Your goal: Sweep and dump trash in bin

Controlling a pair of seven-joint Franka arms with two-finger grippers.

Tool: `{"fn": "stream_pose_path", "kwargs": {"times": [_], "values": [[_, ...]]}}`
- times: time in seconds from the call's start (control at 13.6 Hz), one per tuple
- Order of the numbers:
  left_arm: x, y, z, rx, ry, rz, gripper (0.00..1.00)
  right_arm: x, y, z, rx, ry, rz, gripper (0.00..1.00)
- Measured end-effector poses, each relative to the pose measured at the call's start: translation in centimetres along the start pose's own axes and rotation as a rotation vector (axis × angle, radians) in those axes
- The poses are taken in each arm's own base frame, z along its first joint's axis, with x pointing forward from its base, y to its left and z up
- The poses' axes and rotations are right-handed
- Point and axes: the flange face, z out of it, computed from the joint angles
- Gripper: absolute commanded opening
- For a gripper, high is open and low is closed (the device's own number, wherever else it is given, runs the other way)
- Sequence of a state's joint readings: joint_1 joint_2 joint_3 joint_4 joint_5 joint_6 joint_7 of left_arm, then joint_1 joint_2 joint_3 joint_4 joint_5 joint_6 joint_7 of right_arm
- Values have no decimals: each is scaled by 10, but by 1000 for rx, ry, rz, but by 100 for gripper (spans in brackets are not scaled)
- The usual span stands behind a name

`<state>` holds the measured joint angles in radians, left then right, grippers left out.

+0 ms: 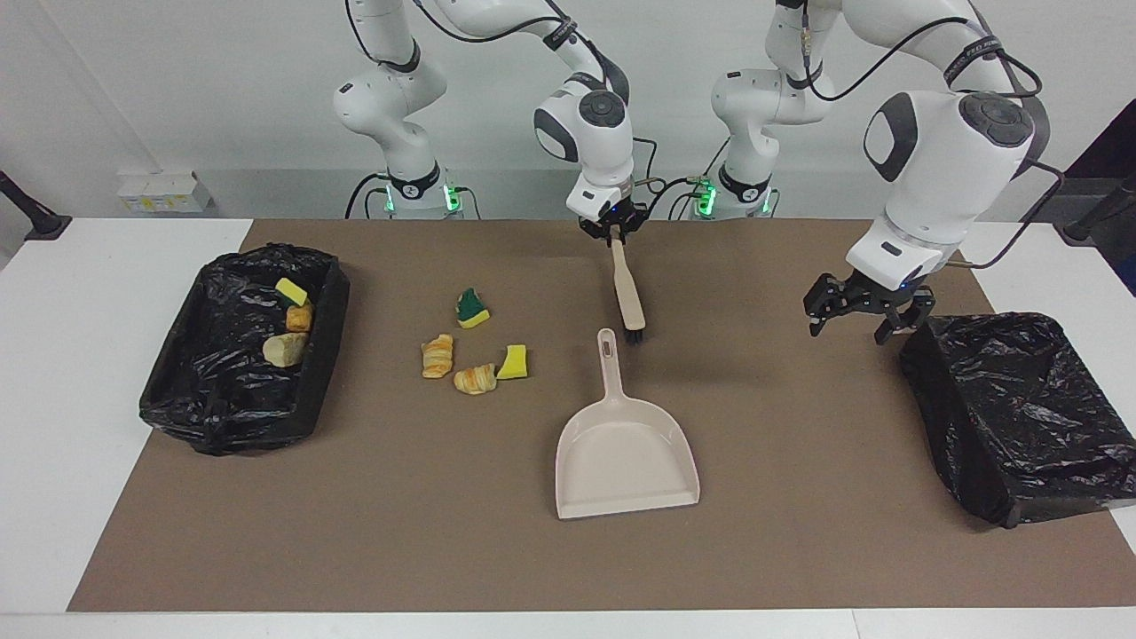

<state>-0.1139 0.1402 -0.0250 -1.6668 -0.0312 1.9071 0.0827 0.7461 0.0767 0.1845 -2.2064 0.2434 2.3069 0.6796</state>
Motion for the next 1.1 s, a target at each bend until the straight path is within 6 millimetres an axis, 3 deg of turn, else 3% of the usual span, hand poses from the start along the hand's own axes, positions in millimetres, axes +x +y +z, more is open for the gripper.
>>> {"fn": "stream_pose_path", "kwargs": {"times": [0.15, 0.29, 0.44, 0.66, 0.88, 1.1], "values": [[0, 0, 0, 0, 0, 1, 100, 11, 7, -25, -18, -32, 23, 0], [0, 1, 0, -1, 0, 2, 100, 15, 25, -74, -36, -59, 49, 0], [0, 1, 1, -1, -1, 2, 100, 4, 51, -123, -59, -82, 70, 0], [0, 4, 2, -2, -4, 7, 100, 6, 96, -168, -62, -79, 102, 0], [0, 26, 13, -8, -13, 41, 100, 31, 162, -191, -101, -60, 134, 0], [1, 84, 45, -21, 12, 56, 100, 51, 219, -189, -169, -55, 152, 0]]}}
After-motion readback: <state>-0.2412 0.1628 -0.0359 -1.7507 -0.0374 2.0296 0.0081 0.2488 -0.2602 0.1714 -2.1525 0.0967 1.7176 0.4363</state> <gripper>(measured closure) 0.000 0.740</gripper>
